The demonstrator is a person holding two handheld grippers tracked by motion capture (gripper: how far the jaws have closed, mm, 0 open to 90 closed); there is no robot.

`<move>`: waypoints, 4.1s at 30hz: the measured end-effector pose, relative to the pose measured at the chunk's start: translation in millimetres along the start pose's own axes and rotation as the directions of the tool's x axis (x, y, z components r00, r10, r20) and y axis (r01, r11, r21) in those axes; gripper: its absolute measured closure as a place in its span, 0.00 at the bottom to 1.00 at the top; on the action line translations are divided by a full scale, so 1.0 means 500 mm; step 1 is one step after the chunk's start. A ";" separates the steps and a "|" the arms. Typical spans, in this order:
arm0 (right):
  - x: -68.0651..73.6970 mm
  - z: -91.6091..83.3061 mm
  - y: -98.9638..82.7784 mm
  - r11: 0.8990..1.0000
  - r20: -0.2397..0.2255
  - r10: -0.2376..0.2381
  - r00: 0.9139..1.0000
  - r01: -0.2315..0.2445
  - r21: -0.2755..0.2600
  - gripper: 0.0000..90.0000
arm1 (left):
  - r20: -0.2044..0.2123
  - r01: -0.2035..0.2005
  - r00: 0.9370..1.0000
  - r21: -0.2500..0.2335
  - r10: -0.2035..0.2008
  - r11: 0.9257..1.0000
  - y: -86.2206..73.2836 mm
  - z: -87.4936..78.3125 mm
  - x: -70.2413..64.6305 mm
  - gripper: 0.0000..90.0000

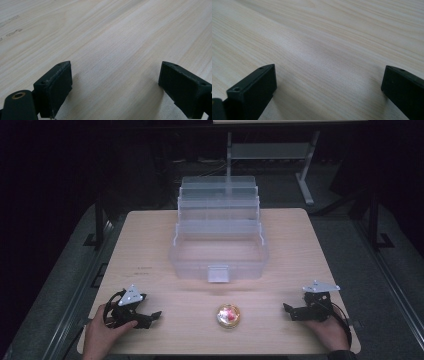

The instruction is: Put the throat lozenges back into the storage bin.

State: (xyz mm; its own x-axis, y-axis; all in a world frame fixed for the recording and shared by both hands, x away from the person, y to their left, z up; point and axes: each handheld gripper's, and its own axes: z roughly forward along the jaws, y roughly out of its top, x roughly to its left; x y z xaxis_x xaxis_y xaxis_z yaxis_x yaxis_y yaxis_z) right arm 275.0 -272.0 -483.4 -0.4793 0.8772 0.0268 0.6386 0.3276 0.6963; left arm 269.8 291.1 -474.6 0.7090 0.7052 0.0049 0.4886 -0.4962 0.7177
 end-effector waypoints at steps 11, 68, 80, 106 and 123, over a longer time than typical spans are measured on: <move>-0.004 -0.012 0.012 0.998 -0.005 0.002 1.000 -0.001 0.061 0.00 | 0.000 0.001 1.000 0.000 -0.001 1.000 0.000 0.000 0.000 0.12; 0.089 -0.040 0.121 0.979 -0.171 -0.161 0.972 0.178 0.095 0.00 | 0.000 0.003 1.000 -0.004 -0.003 1.000 0.000 0.000 0.000 0.12; 0.116 -0.030 0.137 0.971 -0.201 -0.196 0.960 0.218 0.095 0.00 | 0.000 0.003 1.000 -0.004 -0.003 1.000 0.000 0.000 0.000 0.12; 0.170 -0.010 0.174 0.954 -0.261 -0.262 0.929 0.291 0.079 0.02 | 0.000 0.003 1.000 -0.002 -0.003 1.000 0.000 0.000 0.000 0.12; 0.209 0.010 0.187 0.941 -0.313 -0.291 0.904 0.330 0.079 0.02 | 0.000 0.003 1.000 -0.002 -0.003 1.000 0.000 0.000 0.000 0.12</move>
State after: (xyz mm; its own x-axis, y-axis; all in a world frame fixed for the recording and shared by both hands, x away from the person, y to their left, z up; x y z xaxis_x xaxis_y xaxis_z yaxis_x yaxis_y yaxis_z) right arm 287.6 -147.7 -418.8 -0.8075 0.5882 0.0457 0.4898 0.6253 0.6075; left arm 269.9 291.1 -474.5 0.7077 0.7065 0.0030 0.4897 -0.4935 0.7188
